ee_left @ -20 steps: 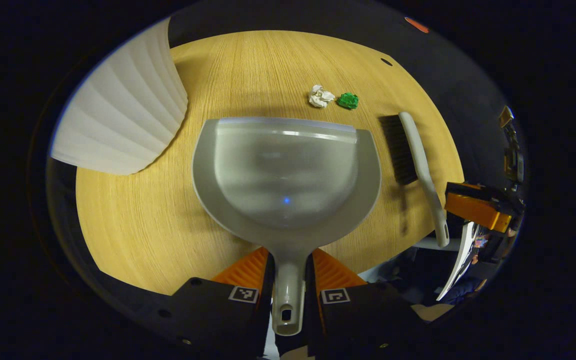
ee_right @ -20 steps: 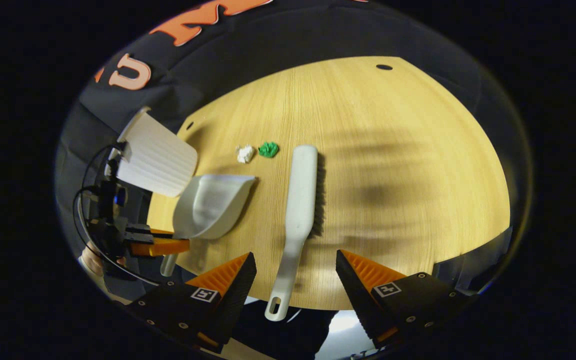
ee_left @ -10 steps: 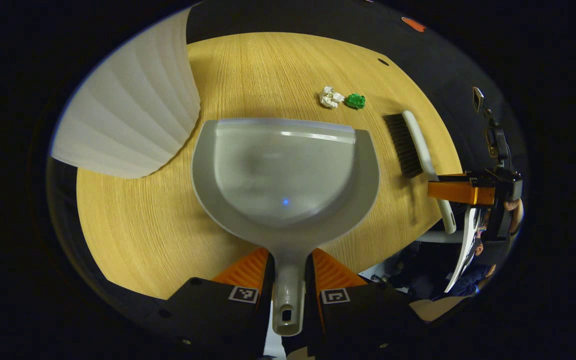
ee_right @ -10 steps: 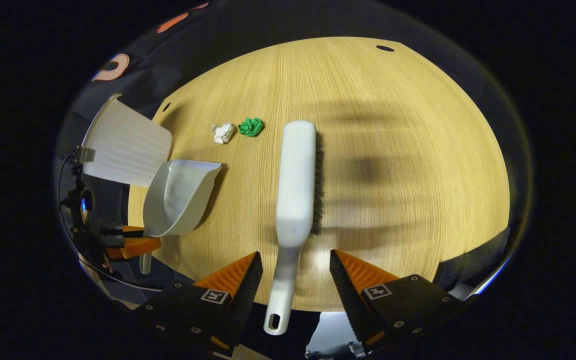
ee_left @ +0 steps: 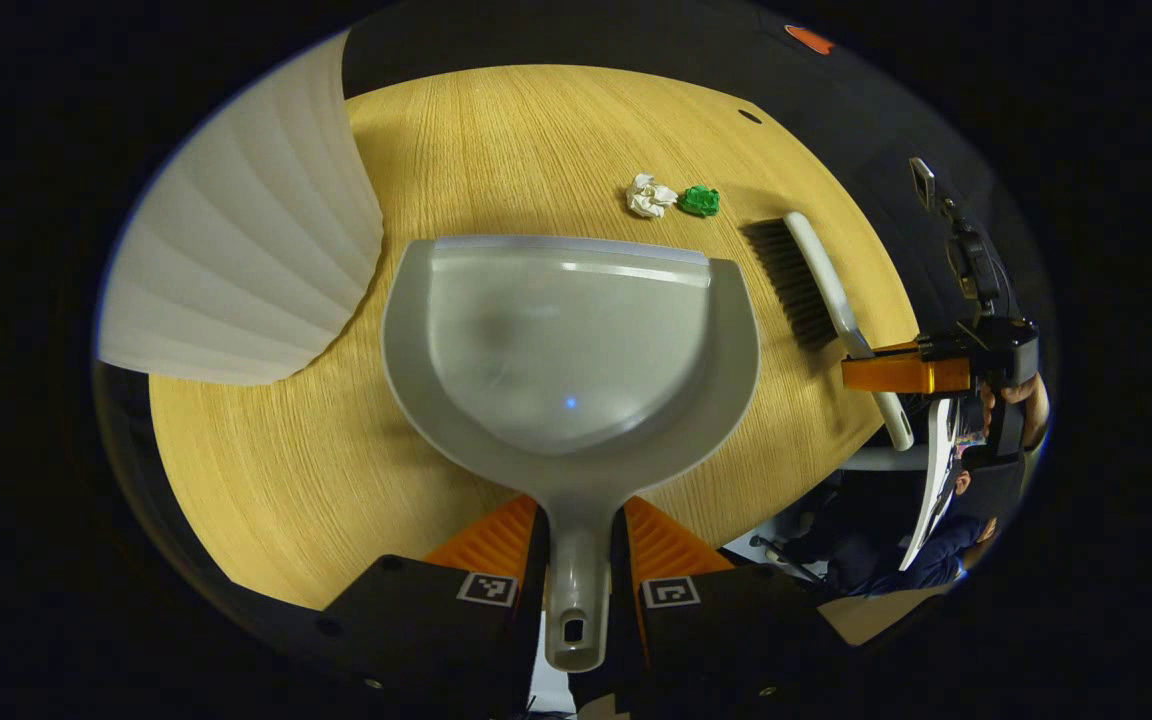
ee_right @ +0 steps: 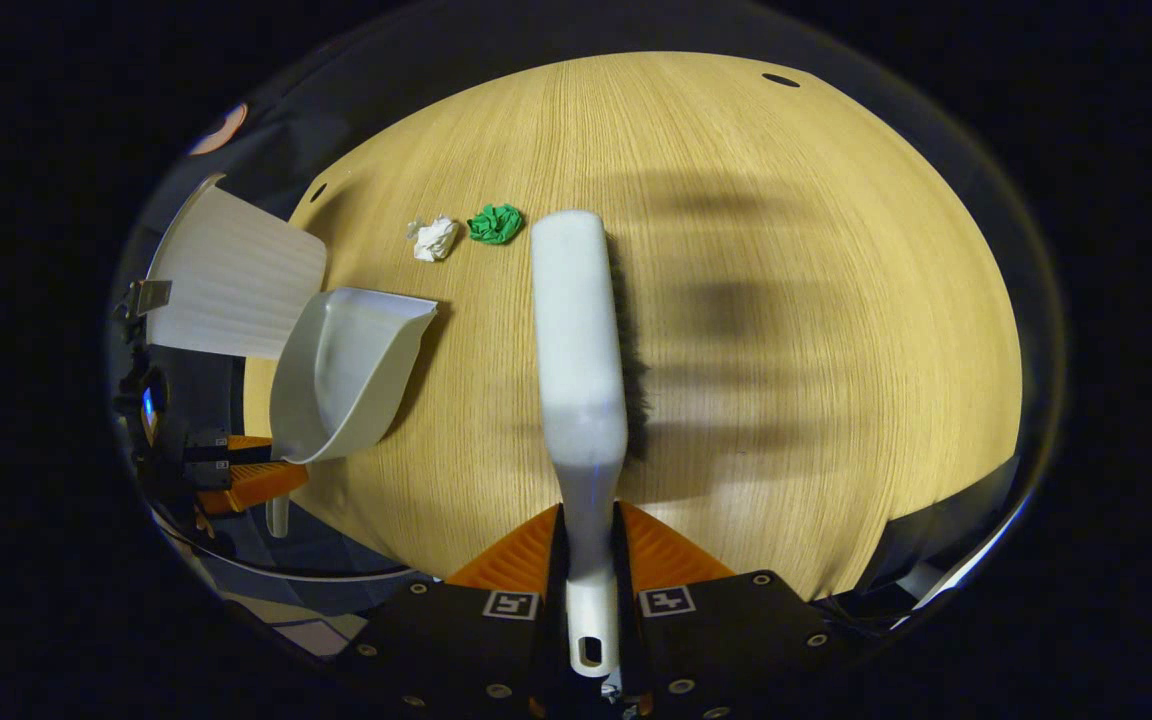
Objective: Pick up the small broom and dustpan from the desktop, sweep the trash into the dustpan with the broom, and then empty the trash into the garbage bin.
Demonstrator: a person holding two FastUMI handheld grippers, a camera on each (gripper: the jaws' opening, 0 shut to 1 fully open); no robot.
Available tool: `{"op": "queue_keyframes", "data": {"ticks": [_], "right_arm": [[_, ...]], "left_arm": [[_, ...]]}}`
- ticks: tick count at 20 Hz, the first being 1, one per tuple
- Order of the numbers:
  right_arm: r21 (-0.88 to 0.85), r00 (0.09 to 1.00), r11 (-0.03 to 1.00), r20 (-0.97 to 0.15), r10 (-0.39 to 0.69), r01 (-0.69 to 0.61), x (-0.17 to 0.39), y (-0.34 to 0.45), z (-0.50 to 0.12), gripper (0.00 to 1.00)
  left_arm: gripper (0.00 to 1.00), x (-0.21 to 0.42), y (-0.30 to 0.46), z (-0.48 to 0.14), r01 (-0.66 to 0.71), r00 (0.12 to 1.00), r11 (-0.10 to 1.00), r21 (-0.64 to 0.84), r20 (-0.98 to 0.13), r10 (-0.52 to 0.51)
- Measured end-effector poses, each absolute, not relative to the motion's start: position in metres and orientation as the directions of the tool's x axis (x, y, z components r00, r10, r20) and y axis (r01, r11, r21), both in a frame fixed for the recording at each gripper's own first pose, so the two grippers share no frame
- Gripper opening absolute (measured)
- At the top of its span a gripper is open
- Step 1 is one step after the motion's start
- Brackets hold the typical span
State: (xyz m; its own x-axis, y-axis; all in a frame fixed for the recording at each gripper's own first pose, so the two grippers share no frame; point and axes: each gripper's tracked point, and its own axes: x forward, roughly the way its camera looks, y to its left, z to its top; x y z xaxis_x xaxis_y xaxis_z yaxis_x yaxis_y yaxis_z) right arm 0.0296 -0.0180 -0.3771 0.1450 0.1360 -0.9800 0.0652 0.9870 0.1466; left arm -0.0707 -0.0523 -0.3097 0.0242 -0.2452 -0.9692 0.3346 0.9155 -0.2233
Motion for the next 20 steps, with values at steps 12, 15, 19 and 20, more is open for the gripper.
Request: {"op": "queue_keyframes", "data": {"ticks": [12,15,19,20], "right_arm": [[0.071,0.2,0.991,-0.975,0.093,-0.114,0.097,-0.034,-0.351,0.1],[0.024,0.186,0.975,-0.98,0.066,-0.221,0.136,-0.044,-0.354,0.1],[0.028,0.138,0.948,-0.988,0.075,-0.318,0.177,-0.041,-0.365,0.1],[0.026,0.118,0.938,-0.991,0.071,-0.347,0.183,-0.042,-0.367,0.1]], "left_arm": [[0.27,-0.063,-0.045,-0.318,0.439,0.027,0.878,-0.191,-0.974,-0.226],[0.27,-0.058,-0.051,-0.319,0.441,0.026,0.876,-0.194,-0.973,-0.229],[0.27,-0.048,-0.055,-0.321,0.485,0.036,0.864,-0.136,-0.984,-0.175],[0.27,-0.045,-0.056,-0.319,0.482,0.034,0.867,-0.128,-0.986,-0.164]]}}
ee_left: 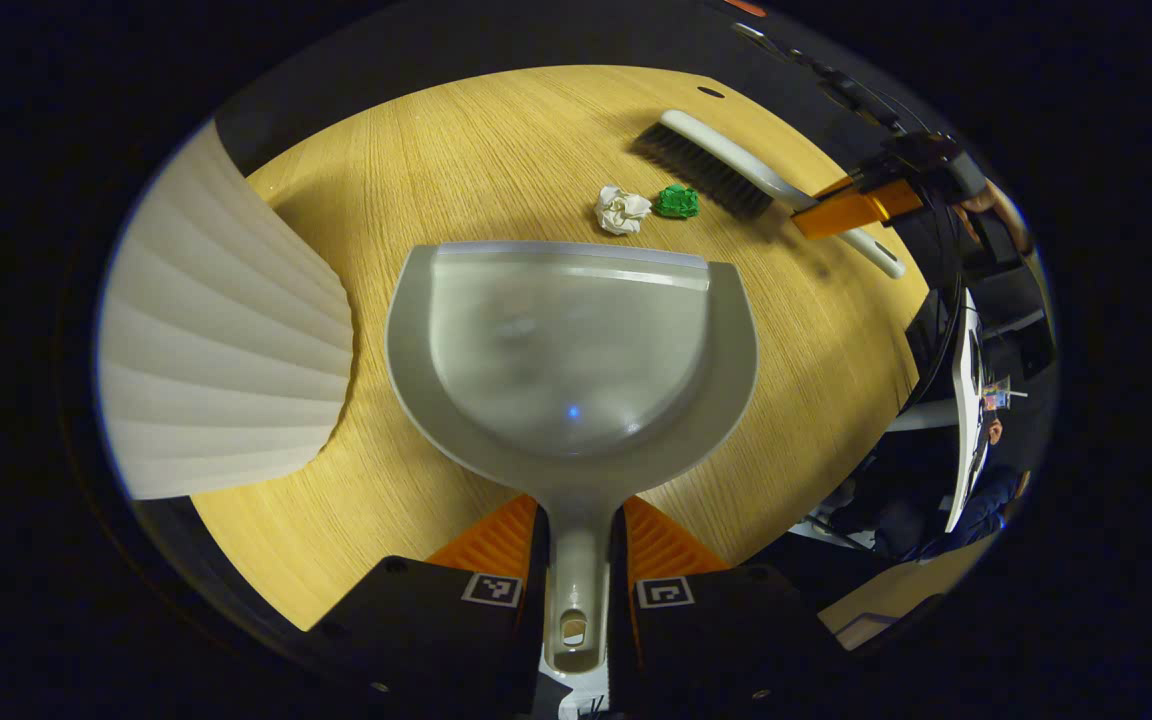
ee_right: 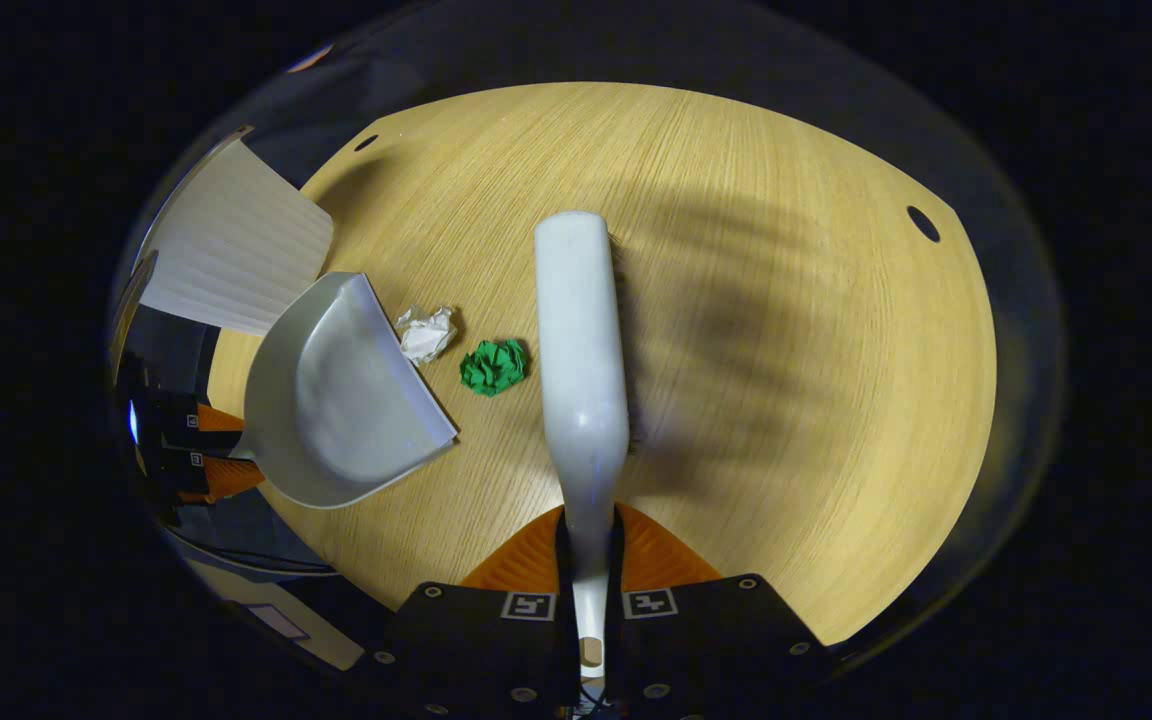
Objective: Pick up the small broom and dustpan from the desktop, sweep the trash into the dustpan with the broom, and then empty the trash into the garbage bin.
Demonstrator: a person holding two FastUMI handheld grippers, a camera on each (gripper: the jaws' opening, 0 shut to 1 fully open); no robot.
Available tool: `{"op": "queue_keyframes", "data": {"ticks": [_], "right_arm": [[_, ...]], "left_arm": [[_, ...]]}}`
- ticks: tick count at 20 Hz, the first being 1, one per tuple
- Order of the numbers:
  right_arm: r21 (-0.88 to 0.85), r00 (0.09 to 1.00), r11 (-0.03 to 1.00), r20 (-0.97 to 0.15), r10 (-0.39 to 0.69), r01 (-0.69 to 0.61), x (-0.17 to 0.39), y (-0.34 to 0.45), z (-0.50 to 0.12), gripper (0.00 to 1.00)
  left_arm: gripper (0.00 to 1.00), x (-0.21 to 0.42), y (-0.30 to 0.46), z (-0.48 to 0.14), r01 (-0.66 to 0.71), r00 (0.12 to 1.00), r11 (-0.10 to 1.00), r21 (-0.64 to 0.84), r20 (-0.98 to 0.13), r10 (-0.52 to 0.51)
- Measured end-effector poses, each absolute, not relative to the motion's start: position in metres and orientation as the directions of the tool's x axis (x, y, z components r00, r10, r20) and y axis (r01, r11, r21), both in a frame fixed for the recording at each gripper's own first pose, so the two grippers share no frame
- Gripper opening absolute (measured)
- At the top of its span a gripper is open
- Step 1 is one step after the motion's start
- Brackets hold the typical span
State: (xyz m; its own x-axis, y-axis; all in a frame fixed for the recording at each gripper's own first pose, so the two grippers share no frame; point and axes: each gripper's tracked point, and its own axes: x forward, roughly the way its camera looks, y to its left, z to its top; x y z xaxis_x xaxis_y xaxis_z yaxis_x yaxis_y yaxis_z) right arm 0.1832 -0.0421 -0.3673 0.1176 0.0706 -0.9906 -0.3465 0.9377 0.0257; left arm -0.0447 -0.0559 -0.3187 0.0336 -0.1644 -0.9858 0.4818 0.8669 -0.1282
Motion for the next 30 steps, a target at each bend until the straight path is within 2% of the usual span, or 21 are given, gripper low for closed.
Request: {"op": "queue_keyframes", "data": {"ticks": [7,13,16,19,24,30], "right_arm": [[0.028,0.03,0.812,-0.998,0.056,-0.583,0.196,-0.019,-0.366,0.1],[0.1,-0.06,0.697,-0.995,0.082,-0.71,0.182,0.022,-0.365,0.1],[0.148,-0.089,0.666,-0.989,0.121,-0.732,0.18,0.032,-0.358,0.1],[0.116,-0.04,0.69,-0.991,0.125,-0.714,0.197,0.033,-0.357,0.1],[0.092,0.062,0.83,-0.987,0.15,-0.55,0.22,-0.01,-0.346,0.1],[0.16,0.12,0.922,-0.969,0.214,-0.352,0.199,-0.045,-0.364,0.1]], "left_arm": [[0.27,-0.039,-0.076,-0.317,0.52,0.015,0.845,-0.129,-0.987,-0.16],[0.27,-0.038,-0.079,-0.318,0.531,0.019,0.837,-0.131,-0.986,-0.167],[0.27,-0.038,-0.082,-0.317,0.52,0.024,0.843,-0.138,-0.984,-0.176],[0.27,-0.041,-0.081,-0.322,0.505,0.032,0.85,-0.15,-0.981,-0.193],[0.28,-0.042,-0.077,-0.32,0.469,0.056,0.866,-0.171,-0.973,-0.223],[0.27,-0.042,-0.086,-0.31,0.431,0.101,0.885,-0.178,-0.965,-0.244]]}}
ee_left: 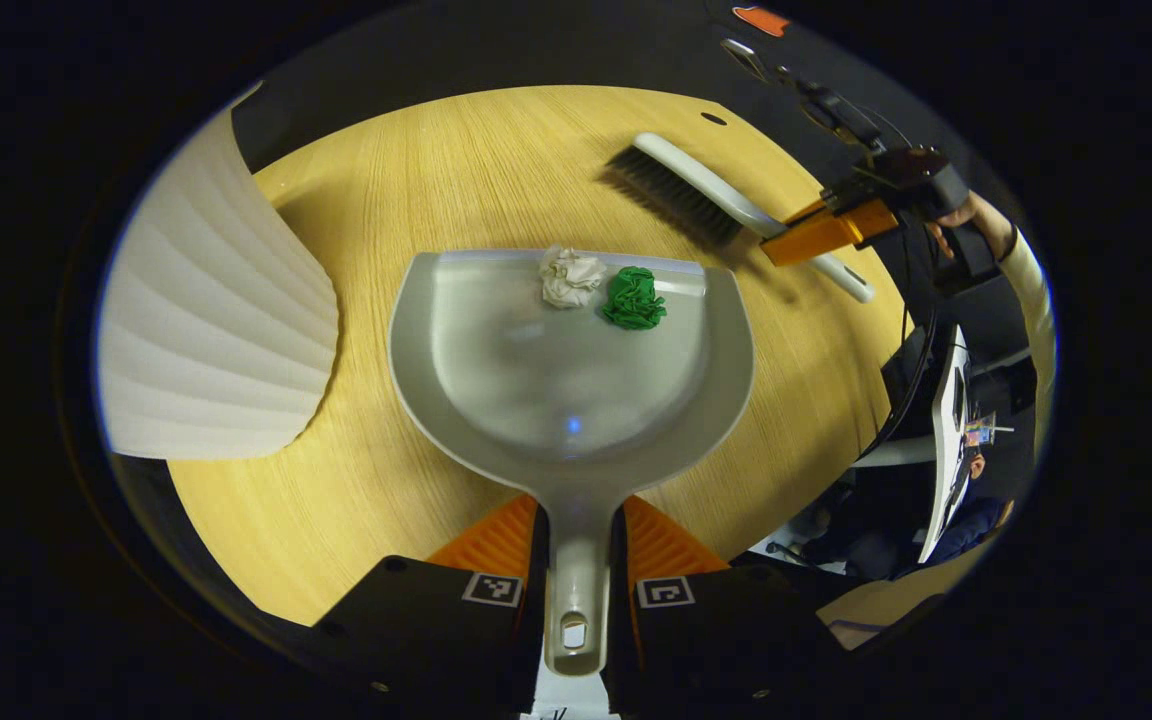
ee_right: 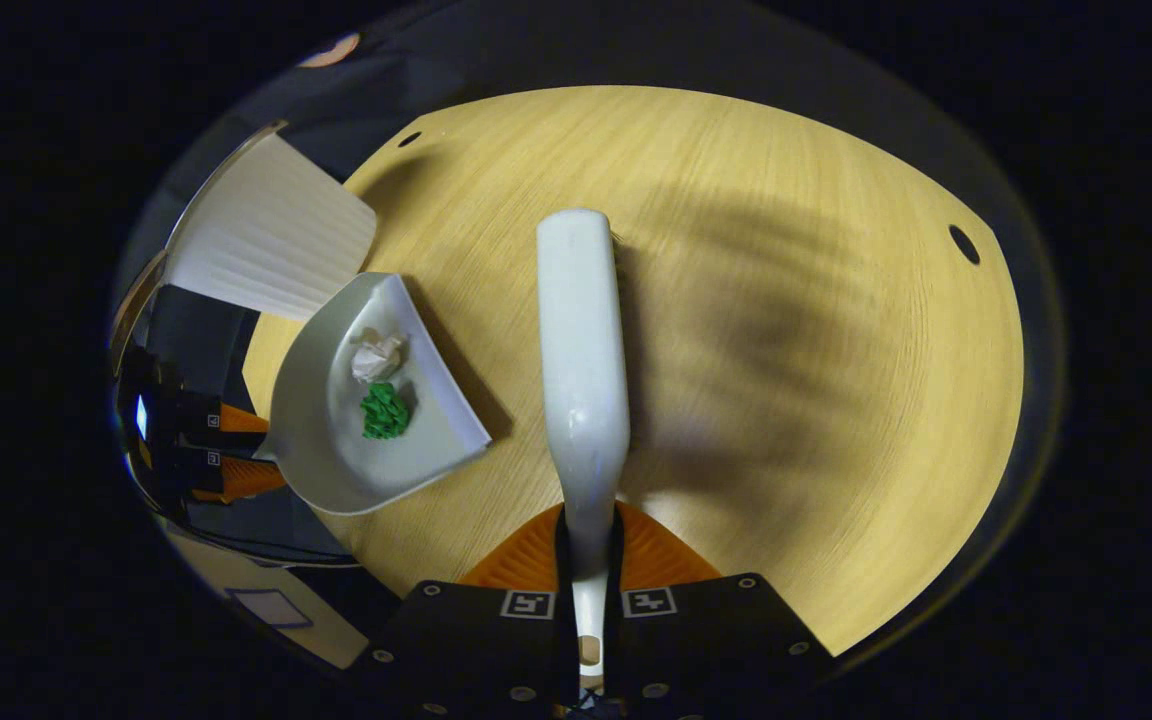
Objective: Pick up the small broom and dustpan from the desktop, sweep the trash into the dustpan with the broom, and then empty the trash into the garbage bin.
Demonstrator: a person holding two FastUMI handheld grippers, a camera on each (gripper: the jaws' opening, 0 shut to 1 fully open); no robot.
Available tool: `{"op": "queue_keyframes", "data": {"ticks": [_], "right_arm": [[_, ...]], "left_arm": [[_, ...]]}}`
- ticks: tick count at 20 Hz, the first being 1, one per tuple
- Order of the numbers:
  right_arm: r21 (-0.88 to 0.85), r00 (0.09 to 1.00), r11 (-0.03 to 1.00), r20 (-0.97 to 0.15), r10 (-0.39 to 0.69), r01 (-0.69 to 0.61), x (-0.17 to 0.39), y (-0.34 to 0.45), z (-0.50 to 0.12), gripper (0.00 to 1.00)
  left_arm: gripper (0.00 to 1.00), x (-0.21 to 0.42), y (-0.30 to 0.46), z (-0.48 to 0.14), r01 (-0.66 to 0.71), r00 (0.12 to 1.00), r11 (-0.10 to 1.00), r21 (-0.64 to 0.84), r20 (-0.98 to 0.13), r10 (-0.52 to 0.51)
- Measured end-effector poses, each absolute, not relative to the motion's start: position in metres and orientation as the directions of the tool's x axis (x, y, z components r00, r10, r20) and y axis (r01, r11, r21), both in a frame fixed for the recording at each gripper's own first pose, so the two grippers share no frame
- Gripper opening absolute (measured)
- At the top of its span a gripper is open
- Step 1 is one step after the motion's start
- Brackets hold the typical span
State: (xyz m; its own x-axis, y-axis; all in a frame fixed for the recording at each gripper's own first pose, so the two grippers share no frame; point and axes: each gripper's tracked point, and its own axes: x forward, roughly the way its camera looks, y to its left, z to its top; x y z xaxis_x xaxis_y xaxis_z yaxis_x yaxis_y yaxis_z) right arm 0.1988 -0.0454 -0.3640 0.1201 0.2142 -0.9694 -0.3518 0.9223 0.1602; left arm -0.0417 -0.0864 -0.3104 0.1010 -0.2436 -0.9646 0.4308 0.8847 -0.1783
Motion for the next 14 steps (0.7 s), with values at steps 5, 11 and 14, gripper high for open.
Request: {"op": "queue_keyframes", "data": {"ticks": [5,11,14], "right_arm": [[0.21,0.113,0.925,-0.96,0.257,-0.317,0.189,-0.056,-0.407,0.1],[0.239,0.08,0.903,-0.955,0.284,-0.358,0.181,-0.053,-0.42,0.1],[0.247,0.049,0.88,-0.956,0.291,-0.405,0.185,-0.051,-0.418,0.1]], "left_arm": [[0.27,-0.037,-0.089,-0.285,0.469,0.172,0.868,-0.166,-0.946,-0.273],[0.27,-0.048,-0.084,-0.248,0.399,0.238,0.898,-0.183,-0.925,-0.294],[0.27,-0.062,-0.078,-0.213,0.346,0.251,0.917,-0.2,-0.922,-0.296]]}}
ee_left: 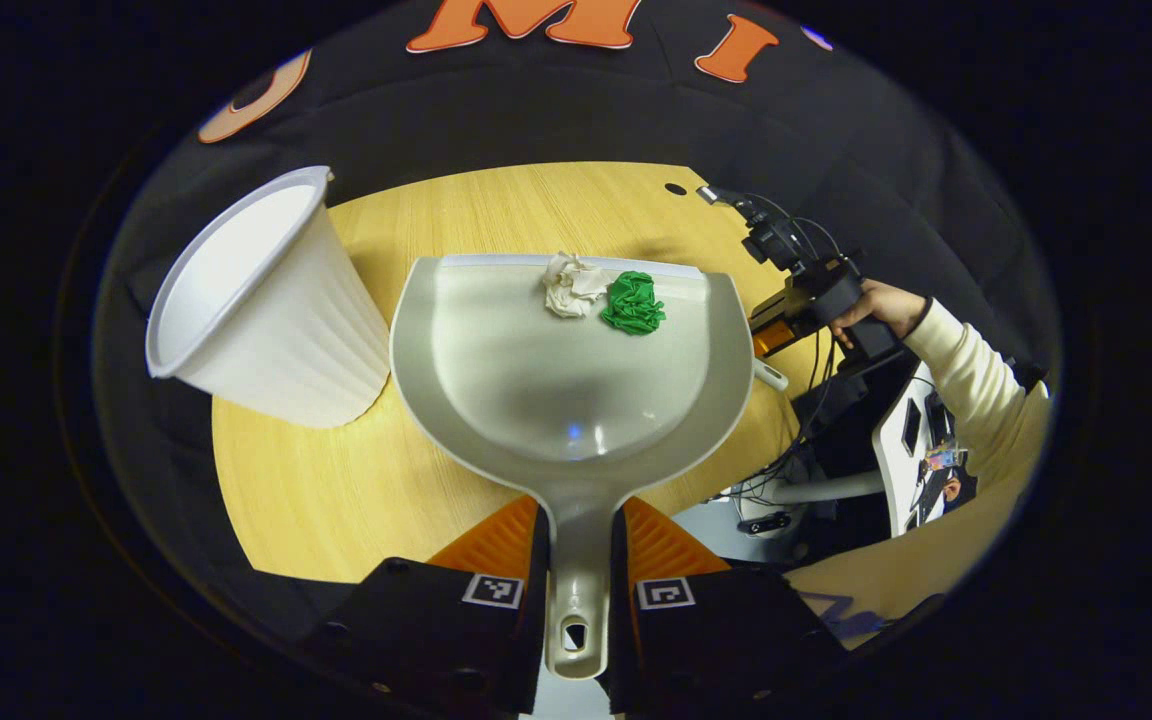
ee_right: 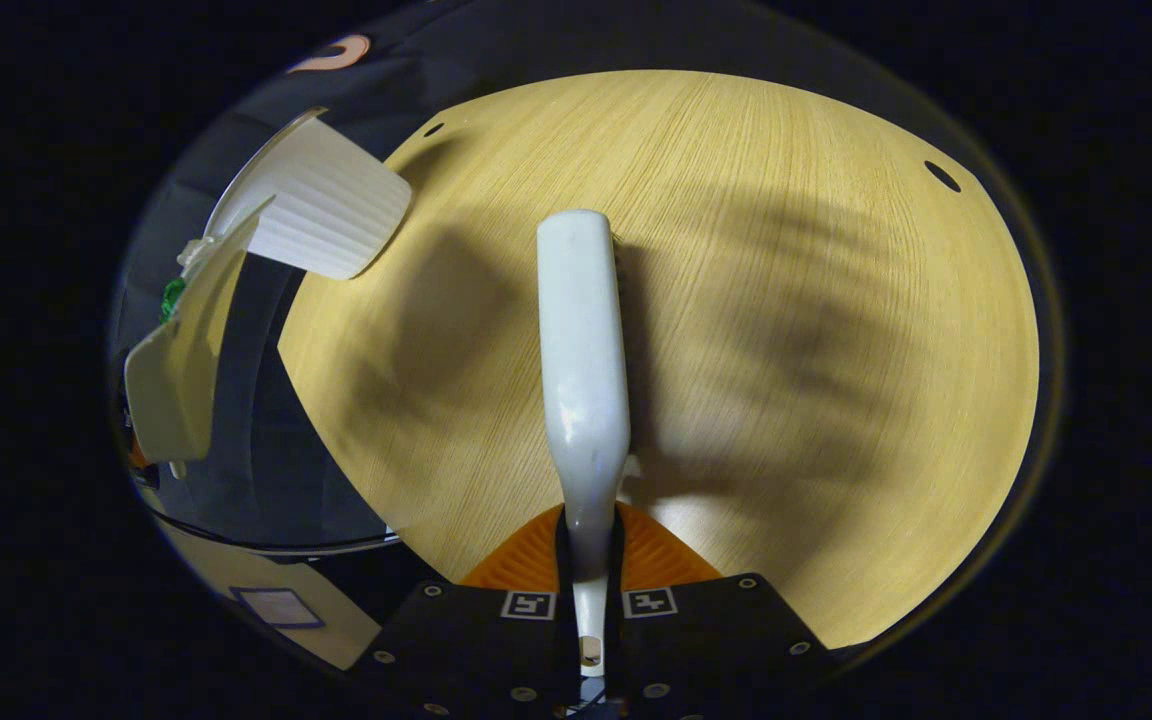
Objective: Pick up the small broom and dustpan from the desktop, sweep the trash into the dustpan with the broom, and then empty the trash into the garbage bin.
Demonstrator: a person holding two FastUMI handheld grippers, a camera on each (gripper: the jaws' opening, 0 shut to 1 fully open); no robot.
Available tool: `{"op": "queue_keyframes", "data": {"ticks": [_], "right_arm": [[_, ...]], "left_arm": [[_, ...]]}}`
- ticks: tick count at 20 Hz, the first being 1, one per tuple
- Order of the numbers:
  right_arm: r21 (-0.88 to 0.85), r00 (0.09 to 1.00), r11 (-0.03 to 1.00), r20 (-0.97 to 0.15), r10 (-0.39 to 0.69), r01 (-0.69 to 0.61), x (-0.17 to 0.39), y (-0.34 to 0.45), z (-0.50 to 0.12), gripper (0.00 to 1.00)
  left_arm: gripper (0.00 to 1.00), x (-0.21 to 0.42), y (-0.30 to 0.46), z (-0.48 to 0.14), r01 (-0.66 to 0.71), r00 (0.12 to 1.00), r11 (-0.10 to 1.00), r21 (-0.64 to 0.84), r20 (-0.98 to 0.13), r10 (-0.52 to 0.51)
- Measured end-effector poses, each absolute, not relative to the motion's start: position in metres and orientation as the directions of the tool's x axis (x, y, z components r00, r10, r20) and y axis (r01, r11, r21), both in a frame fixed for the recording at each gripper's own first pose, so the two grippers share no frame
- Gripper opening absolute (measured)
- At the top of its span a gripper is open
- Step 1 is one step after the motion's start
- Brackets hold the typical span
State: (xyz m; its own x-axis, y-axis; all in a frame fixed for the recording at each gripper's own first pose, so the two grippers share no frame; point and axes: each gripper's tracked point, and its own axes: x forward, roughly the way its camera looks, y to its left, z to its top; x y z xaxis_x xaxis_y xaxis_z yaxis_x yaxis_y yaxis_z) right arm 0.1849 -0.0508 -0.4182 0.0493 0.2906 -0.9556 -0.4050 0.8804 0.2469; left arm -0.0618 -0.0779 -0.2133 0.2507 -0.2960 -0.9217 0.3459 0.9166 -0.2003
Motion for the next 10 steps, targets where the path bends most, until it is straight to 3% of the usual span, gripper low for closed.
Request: {"op": "queue_keyframes", "data": {"ticks": [4,10], "right_arm": [[0.27,0.016,0.85,-0.95,0.31,-0.453,0.185,-0.05,-0.421,0.1],[0.287,-0.022,0.822,-0.948,0.317,-0.492,0.185,-0.052,-0.417,0.1]], "left_arm": [[0.27,-0.087,-0.051,-0.167,0.223,0.282,0.947,-0.23,-0.915,-0.289],[0.27,-0.094,0.022,-0.09,0.047,0.43,0.991,-0.121,-0.894,-0.13]]}}
